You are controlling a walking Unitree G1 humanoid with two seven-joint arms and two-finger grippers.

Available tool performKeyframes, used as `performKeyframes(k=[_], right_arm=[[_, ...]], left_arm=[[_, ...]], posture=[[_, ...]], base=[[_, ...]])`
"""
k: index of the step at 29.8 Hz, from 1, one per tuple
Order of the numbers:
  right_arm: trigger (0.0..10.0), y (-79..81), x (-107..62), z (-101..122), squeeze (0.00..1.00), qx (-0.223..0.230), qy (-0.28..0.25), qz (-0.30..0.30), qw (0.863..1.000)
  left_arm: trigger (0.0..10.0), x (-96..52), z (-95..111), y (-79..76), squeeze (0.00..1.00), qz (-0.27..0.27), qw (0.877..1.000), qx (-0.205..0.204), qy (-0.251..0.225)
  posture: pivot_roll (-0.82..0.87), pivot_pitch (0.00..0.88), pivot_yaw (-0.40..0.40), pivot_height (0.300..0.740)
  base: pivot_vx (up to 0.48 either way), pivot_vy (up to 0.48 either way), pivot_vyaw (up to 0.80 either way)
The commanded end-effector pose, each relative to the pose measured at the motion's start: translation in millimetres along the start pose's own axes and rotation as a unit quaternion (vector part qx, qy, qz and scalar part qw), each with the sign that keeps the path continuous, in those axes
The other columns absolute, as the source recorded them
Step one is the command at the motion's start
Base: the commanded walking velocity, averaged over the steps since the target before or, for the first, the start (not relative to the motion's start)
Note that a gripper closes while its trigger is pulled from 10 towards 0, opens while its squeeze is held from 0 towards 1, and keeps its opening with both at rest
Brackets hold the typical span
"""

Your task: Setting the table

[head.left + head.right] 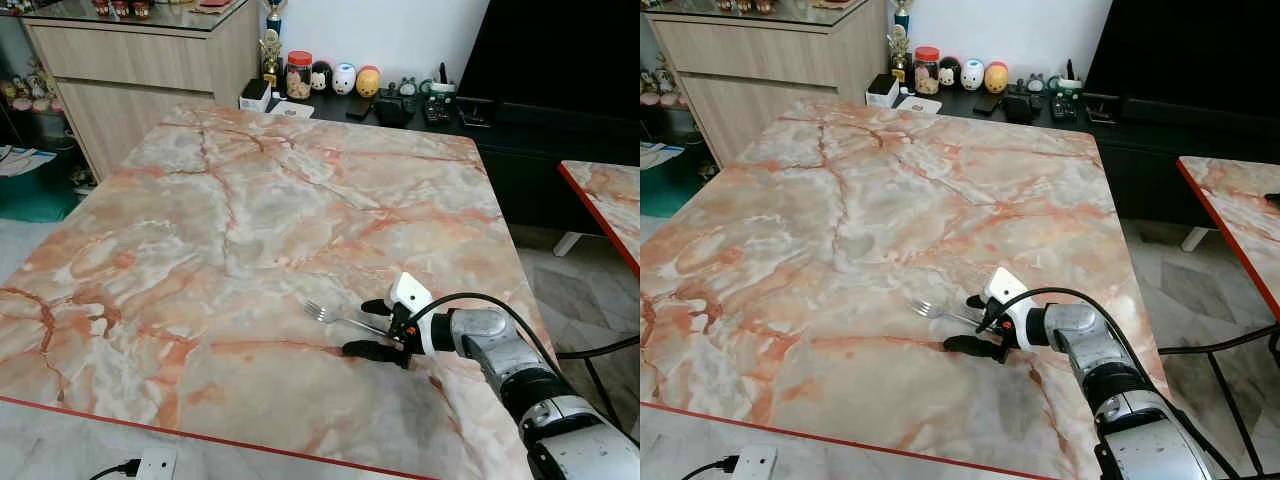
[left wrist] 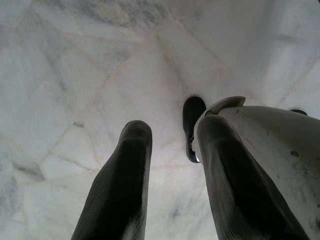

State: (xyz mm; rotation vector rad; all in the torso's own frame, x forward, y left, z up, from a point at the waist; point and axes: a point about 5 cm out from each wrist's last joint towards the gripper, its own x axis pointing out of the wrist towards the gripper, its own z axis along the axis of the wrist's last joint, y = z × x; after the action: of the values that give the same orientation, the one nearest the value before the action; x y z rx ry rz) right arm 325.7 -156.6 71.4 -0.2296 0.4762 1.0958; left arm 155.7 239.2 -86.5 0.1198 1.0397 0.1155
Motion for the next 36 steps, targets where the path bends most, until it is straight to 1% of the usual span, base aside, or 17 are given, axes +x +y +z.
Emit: performKeyframes(k=[1,2,3,4,5,6,36], right_arm=[[6.2,-6.0,-4.6,5.7,0.00,-0.008,-0.002,-0.012,1.000],[4.2,-6.3,-4.8,6.8,0.00,-0.006,-0.007,-0.010,1.000],[1.7,-6.6,-4.9,6.9,0.00,-0.005,-0.008,-0.012,1.000],[0.7,-6.8,-4.8,5.7,0.00,-0.005,-0.004,-0.016,1.000],[0.7,-6.8,-4.8,5.7,0.00,-0.005,-0.004,-0.016,1.000],[0.0,-5.8,-4.4,3.7,0.00,-0.006,0.001,-0.014,1.000],[0.0,-4.5,-5.0,4.7,0.00,-0.017,-0.001,-0.001,1.000]], left_arm=[[10.0,0.1,-2.0,-3.0,0.00,-0.002,1.000,-0.005,0.006],[10.0,0.1,-1.9,-3.0,0.00,-0.002,1.000,-0.005,0.006],[10.0,0.2,-1.8,-3.0,0.00,-0.002,1.000,-0.005,0.006],[10.0,0.2,-1.6,-3.1,0.00,-0.002,1.000,-0.006,0.006],[10.0,0.2,-1.6,-3.1,0.00,-0.002,1.000,-0.006,0.006],[10.0,0.2,-1.5,-3.2,0.00,-0.003,1.000,-0.006,0.007],[10.0,0.4,-0.7,-3.5,0.00,-0.007,1.000,-0.007,0.007]], posture=[[0.17,0.000,-0.103,0.707],[0.17,0.000,-0.103,0.707],[0.17,0.000,-0.100,0.707],[0.17,0.000,-0.101,0.707],[0.17,0.000,-0.101,0.707],[0.17,0.000,-0.103,0.707],[0.17,0.000,-0.101,0.707]], base=[[0.000,0.000,0.00],[0.000,0.000,0.00],[0.000,0.000,0.00],[0.000,0.000,0.00],[0.000,0.000,0.00],[0.000,0.000,0.00],[0.000,0.000,0.00]])
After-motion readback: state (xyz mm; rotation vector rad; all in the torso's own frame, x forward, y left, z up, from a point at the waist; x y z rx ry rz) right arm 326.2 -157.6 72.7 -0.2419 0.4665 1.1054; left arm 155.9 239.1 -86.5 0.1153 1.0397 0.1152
